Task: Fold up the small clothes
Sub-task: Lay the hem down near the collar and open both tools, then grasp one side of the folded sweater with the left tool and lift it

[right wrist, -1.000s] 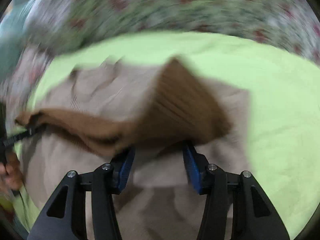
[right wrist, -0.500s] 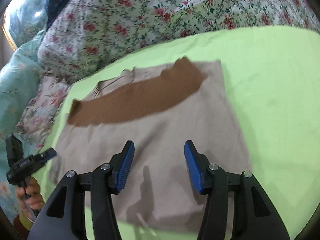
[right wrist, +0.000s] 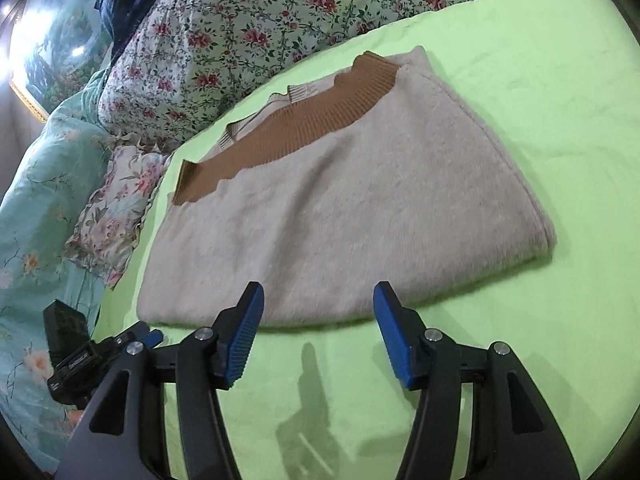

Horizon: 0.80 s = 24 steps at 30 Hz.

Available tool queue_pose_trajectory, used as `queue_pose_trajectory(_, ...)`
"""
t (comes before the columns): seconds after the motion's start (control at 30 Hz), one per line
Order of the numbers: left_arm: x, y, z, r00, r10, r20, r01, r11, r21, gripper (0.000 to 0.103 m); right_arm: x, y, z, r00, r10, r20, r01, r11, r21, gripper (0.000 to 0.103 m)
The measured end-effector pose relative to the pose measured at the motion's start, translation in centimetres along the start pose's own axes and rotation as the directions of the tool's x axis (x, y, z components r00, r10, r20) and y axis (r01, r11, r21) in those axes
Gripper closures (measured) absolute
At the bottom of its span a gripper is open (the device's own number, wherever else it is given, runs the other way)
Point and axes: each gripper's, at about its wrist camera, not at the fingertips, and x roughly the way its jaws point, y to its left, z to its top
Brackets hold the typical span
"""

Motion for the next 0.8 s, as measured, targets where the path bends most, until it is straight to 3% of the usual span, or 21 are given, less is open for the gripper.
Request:
queue_pose_trajectory(0.1, 0.2, 0.6, -0.1, 1.0, -0.009, 0.016, 0.01, 0.999, -0.034, 0.03, -0.4, 0.2, -0.5, 1.0, 0.007, -0.002, -0.007, 1.0, -0.001, 0.042)
queue_pose_trajectory(0.33, 1.1, 2.8, 2.0, 0.996, 0.008, 0.093, 0.003, 0.993, -0.121, 0.03, -0.5, 0.4, -0.9, 1.0, 0.02, -0.005, -0.02, 1.0, 0.004, 0.042)
queue_pose_trajectory(0.57, 2.2, 4.1, 5.9, 0.981, 0.1, 0.167, -0.071, 0.982, -0.174, 0.031, 0.5, 0.7, 0.7, 0.999, 0.037, -0.003, -0.037, 0.999, -0.002, 0.042)
queue_pose_trajectory(0.67, 2.5, 4.0, 6.7, 0.974, 0.14, 0.176, -0.111, 0.98, -0.166, 0.042, 1.0, 0.4, 1.6, 0.999, 0.039, 0.004, -0.039, 0.999, -0.005, 0.042)
queue_pose_trajectory(0.73, 2.7, 3.9, 7.1, 0.973, 0.154, 0.173, -0.127, 0.979, -0.158, 0.067, 1.6, 0.1, 2.5, 0.999, 0.037, 0.001, -0.037, 0.999, -0.012, 0.042)
queue_pose_trajectory(0.77, 2.9, 3.6, 7.5, 0.977, 0.14, 0.16, -0.117, 0.982, -0.146, 0.088, 1.8, 0.0, 3.0, 0.999, 0.037, -0.002, -0.037, 0.999, -0.013, 0.042)
queue_pose_trajectory(0.8, 2.8, 3.5, 7.5, 0.978, 0.136, 0.157, -0.114, 0.984, -0.138, 0.092, 1.9, -0.1, 3.5, 0.999, 0.038, -0.004, -0.038, 0.999, -0.016, 0.042)
